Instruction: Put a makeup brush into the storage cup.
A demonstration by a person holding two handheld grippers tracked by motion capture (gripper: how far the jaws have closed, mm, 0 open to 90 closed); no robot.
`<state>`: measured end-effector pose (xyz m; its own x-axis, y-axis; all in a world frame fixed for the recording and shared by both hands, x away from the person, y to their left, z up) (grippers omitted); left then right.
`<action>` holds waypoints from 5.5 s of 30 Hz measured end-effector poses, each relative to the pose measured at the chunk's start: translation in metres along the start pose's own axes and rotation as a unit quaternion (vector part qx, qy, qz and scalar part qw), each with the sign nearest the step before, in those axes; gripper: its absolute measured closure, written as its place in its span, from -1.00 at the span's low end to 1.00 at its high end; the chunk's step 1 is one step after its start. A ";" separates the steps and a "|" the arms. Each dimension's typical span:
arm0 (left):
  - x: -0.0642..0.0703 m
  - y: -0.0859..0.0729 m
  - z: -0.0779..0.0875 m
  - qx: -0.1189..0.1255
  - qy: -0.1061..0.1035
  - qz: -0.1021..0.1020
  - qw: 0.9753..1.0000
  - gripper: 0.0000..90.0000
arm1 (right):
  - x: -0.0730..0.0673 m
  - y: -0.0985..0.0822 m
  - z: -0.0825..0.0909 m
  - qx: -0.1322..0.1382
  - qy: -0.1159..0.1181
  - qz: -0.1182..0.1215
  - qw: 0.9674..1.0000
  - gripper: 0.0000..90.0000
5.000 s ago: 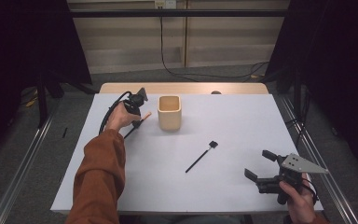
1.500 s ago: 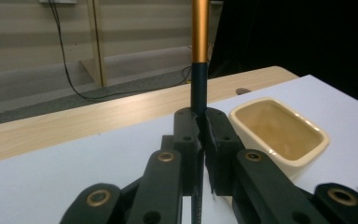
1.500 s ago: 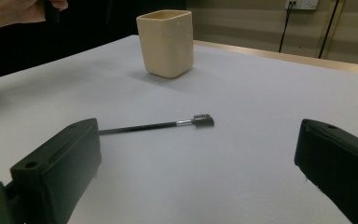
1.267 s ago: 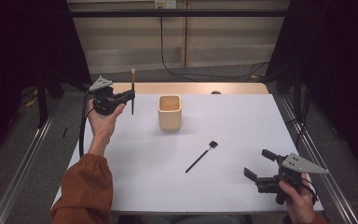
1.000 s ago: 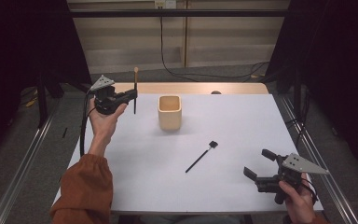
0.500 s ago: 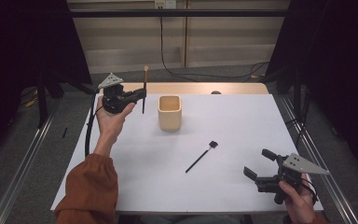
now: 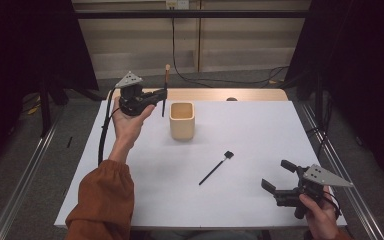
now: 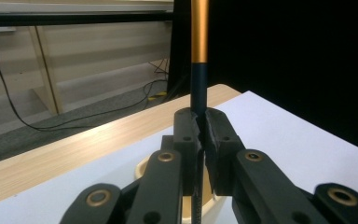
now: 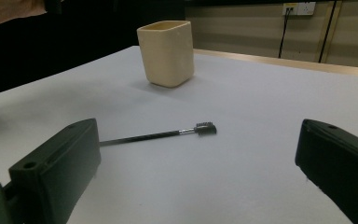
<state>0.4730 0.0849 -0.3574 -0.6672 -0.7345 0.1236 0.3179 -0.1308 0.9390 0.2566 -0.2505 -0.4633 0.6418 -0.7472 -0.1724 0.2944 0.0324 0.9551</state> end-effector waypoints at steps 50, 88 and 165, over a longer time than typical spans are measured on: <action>0.012 0.008 -0.065 -0.021 0.005 -0.005 1.000 0.87 | 0.000 -0.001 0.000 0.001 0.005 -0.003 1.000 -1.00; 0.006 -0.034 -0.073 -0.040 -0.003 -0.001 0.999 0.87 | 0.000 -0.001 -0.001 -0.001 0.005 -0.003 1.000 -1.00; -0.004 -0.050 -0.042 -0.030 0.024 0.013 0.999 -0.97 | 0.000 -0.001 0.000 -0.002 0.005 -0.003 1.000 -1.00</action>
<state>0.4880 0.0664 -0.4188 -0.6263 -0.7687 0.1301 0.3753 -0.1510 0.9145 0.2561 -0.2507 -0.4646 0.6466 -0.7414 -0.1796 0.3003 0.0310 0.9533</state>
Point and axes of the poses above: each handheld gripper's, and its own axes: z roughly backward along the jaws, y roughly out of its top, x roughly to its right, the point moved 8 cm from there along -z, roughly forward along the jaws, and after that the axes turned 6 degrees about y, right-handed, at the moved point
